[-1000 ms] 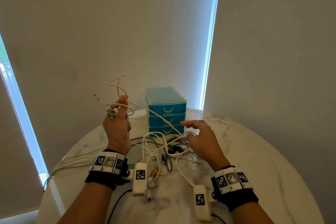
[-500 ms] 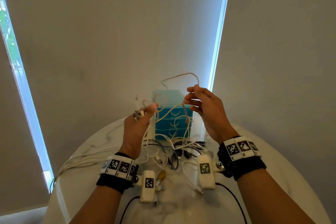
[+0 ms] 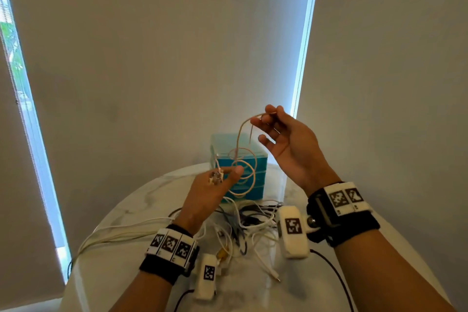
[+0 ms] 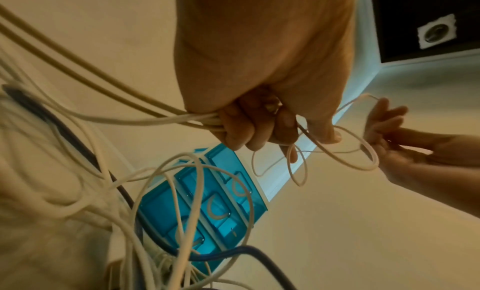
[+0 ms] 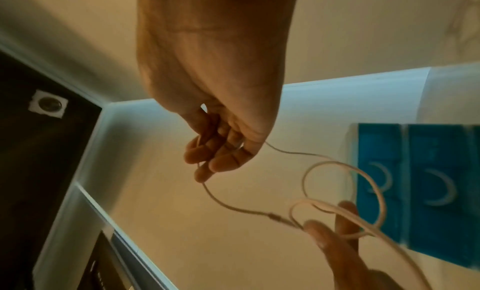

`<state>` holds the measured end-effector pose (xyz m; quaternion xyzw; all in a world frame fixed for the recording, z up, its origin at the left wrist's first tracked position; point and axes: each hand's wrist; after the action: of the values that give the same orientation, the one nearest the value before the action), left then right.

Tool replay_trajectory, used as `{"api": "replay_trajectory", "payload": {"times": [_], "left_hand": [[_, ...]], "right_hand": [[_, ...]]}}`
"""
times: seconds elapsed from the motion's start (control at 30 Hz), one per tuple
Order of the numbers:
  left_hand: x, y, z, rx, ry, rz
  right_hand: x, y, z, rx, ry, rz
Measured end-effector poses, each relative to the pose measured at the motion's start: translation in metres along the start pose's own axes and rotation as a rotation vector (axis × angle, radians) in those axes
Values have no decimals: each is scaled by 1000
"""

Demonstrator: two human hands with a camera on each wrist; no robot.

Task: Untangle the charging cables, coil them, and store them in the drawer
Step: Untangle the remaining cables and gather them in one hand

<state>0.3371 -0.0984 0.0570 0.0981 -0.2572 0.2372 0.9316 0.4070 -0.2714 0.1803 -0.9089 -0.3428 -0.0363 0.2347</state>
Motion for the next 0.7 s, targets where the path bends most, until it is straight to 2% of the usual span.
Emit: {"api": "replay_trajectory", "payload": {"times": [0.03,0.17,0.27,0.37,0.43,0.47,0.57,0.7], "left_hand": [[2,2,-1,-38,-14,47],[9,12,-10,-66,-22,177],[12,16,-14,-51,2,245],[12,15,-11,7,-18,266],[12,15,-14,64,-29,250],[12,17,-16,82,-34,244],[15,27,-19,124,-31,319],[19,41,-16,115,-7,537]], "right_hand": [[0,-1,-3,-32,-1,13],[1,14,10,-435,-95,163],[0,29,21,-444,-158,274],[-4,27,29,-460,-159,275],[-5,25,36,-553,-115,302],[-5,26,37,-556,-47,351],[-5,39,27,-327,202,584],[-2,62,13,246,334,757]]}}
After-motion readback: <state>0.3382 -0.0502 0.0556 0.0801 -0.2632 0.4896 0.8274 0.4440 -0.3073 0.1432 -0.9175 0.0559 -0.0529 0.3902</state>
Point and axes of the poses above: each hand's wrist, its own x-axis towards the middle knuckle, its own y-axis out of the back of the hand, z = x × y, and after that the axes turned 9 degrees about -y, right-handed
